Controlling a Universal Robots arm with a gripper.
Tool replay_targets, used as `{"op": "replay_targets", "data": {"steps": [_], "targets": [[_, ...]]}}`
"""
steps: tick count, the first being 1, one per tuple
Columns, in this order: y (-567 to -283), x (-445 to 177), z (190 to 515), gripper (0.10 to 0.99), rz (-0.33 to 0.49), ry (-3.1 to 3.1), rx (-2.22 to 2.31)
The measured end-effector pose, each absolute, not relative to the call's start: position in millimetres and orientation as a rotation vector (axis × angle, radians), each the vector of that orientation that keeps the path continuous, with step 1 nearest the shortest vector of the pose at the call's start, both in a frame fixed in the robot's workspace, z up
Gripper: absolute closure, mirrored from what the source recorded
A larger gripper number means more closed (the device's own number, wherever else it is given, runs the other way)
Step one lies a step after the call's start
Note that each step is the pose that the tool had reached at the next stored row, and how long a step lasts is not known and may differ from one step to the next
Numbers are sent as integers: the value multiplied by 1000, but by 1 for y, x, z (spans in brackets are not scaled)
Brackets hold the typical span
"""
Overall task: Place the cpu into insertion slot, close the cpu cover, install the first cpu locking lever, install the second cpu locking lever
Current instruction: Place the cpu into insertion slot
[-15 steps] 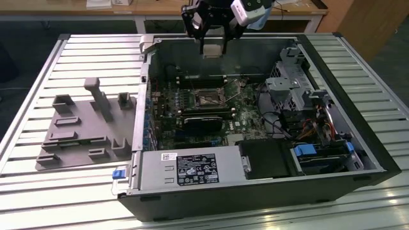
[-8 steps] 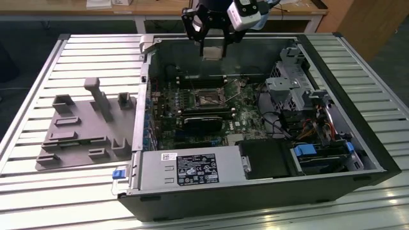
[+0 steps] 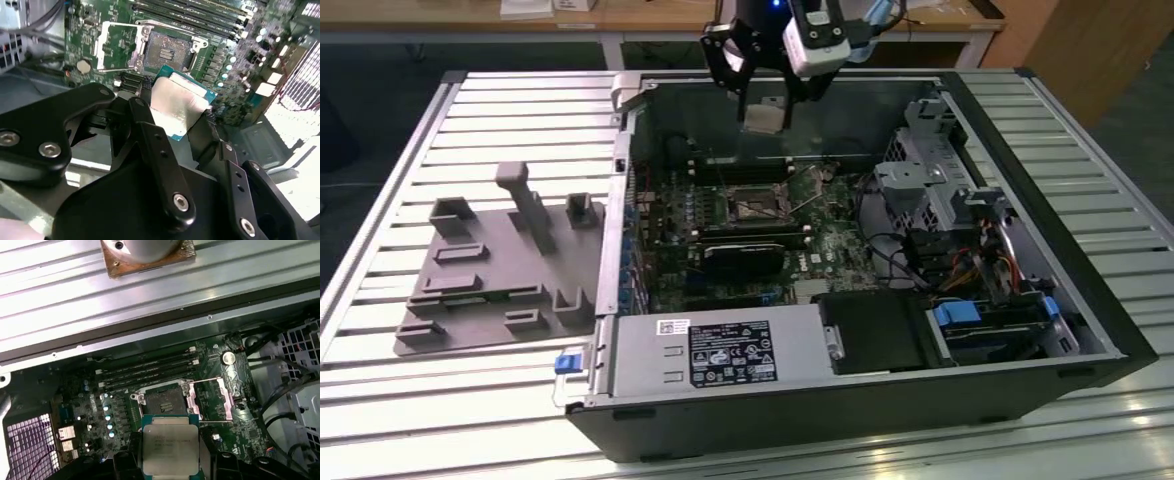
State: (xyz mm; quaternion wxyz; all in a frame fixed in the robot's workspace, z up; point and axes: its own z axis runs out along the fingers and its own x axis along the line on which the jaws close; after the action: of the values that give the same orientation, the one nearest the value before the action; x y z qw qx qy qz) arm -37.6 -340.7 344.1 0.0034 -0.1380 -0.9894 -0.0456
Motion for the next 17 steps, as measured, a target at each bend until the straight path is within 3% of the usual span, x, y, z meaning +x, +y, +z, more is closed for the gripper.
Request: {"op": "replay_targets", "data": {"steps": [17], "targets": [[-341,-38,336,549,-144,-3026,-854]]}}
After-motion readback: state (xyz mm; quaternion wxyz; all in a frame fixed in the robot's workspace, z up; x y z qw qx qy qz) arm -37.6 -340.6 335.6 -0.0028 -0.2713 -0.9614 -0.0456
